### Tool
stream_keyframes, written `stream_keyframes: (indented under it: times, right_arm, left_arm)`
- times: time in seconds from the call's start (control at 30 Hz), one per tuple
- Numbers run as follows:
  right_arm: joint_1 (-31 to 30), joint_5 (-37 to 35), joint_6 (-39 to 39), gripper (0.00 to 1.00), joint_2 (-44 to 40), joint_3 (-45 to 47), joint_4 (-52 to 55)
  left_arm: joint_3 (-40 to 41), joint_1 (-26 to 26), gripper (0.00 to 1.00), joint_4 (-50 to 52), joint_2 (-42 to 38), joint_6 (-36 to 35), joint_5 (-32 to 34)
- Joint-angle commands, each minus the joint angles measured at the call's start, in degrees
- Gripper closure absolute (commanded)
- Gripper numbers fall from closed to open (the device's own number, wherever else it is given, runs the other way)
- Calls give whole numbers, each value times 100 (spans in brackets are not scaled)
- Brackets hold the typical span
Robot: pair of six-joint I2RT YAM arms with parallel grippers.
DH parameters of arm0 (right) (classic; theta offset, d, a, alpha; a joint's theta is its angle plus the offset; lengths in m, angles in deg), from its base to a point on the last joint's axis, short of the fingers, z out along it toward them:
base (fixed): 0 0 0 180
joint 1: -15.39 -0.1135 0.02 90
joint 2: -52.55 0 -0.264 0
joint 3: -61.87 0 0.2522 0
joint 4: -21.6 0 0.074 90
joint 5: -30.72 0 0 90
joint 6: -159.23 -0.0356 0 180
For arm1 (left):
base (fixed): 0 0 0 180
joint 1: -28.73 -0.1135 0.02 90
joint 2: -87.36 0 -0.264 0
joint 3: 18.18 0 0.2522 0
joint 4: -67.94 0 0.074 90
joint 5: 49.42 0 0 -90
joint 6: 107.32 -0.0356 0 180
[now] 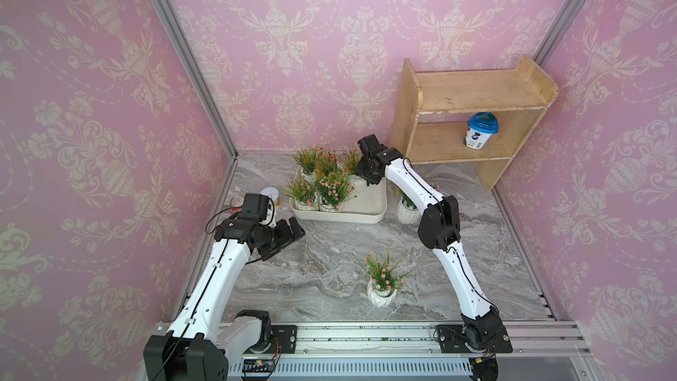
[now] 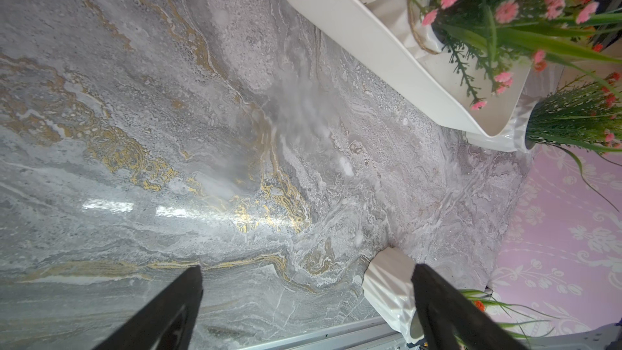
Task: Put the potted gypsophila into the storage box
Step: Place the baby's breath potted plant at the storage box.
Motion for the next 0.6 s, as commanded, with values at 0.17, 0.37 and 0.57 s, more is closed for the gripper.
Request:
stream_keyframes:
  times: [0.17, 0.37, 0.57]
  right_arm:
    - [-14, -327, 577, 22, -1528, 584, 300]
    - [-13, -245, 1003, 0, -2532, 1329, 420]
    - [-22, -166, 1371, 0, -3513, 2167, 860]
  left_arm:
    - [183, 191, 1, 404, -390, 4, -30]
    - [552, 1502, 1, -111, -630, 746, 383]
    - [463, 3032, 1, -325, -344, 1122, 1399]
